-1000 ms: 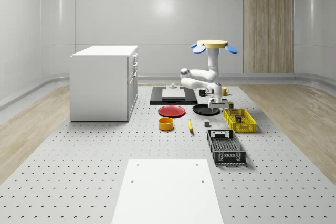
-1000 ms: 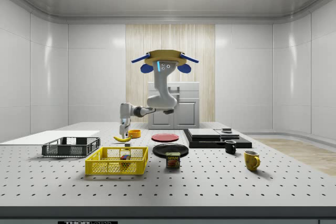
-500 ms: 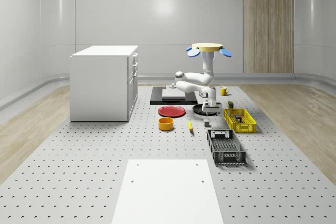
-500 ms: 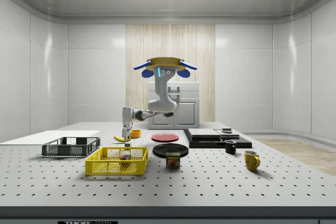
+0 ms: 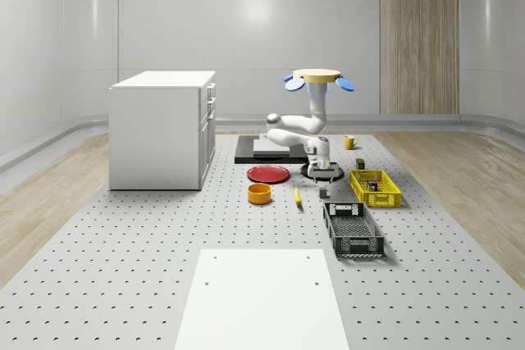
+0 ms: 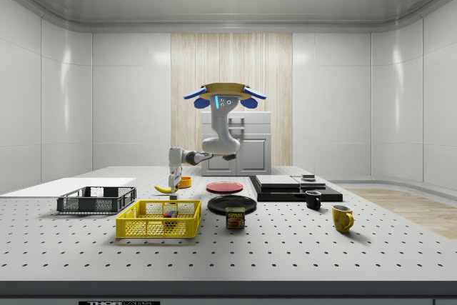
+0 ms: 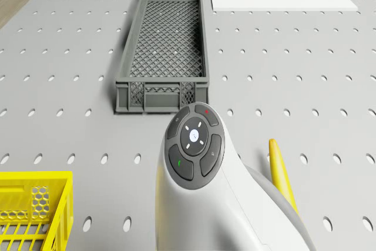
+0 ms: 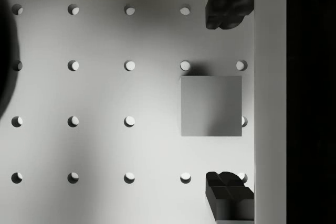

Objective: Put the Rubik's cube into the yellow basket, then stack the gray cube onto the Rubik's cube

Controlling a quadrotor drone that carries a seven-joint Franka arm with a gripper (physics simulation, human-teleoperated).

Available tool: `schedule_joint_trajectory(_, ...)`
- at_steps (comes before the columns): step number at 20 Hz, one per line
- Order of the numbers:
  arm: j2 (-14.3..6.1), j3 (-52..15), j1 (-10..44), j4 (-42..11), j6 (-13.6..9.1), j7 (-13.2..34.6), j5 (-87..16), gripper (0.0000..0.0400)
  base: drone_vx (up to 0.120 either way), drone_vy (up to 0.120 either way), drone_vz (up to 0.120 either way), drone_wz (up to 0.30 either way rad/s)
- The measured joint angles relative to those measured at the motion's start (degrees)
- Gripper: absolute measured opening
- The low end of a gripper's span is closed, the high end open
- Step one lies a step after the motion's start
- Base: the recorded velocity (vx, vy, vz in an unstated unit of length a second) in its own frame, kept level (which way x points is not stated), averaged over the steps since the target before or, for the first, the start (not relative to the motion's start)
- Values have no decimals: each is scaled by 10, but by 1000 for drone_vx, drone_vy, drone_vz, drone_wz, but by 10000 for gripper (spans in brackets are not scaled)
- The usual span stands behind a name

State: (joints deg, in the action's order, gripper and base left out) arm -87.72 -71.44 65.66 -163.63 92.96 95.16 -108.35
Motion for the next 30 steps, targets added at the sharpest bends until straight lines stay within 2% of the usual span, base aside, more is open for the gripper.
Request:
schedule_joint_trajectory(4, 0, 5, 1, 1, 2, 0, -5, 400, 0, 0, 0, 0)
schedule_joint_trajectory(17, 5, 83, 17, 30, 30, -1, -79, 400, 0, 0, 0, 0)
schedule_joint_trajectory(27, 21, 99, 33, 54, 31, -3, -97, 400, 0, 0, 0, 0)
schedule_joint_trajectory(28, 22, 101, 34, 55, 31, -3, -99, 388, 0, 0, 0, 0)
schedule_joint_trajectory(30, 24, 102, 34, 56, 30, -4, -101, 334, 0, 0, 0, 0)
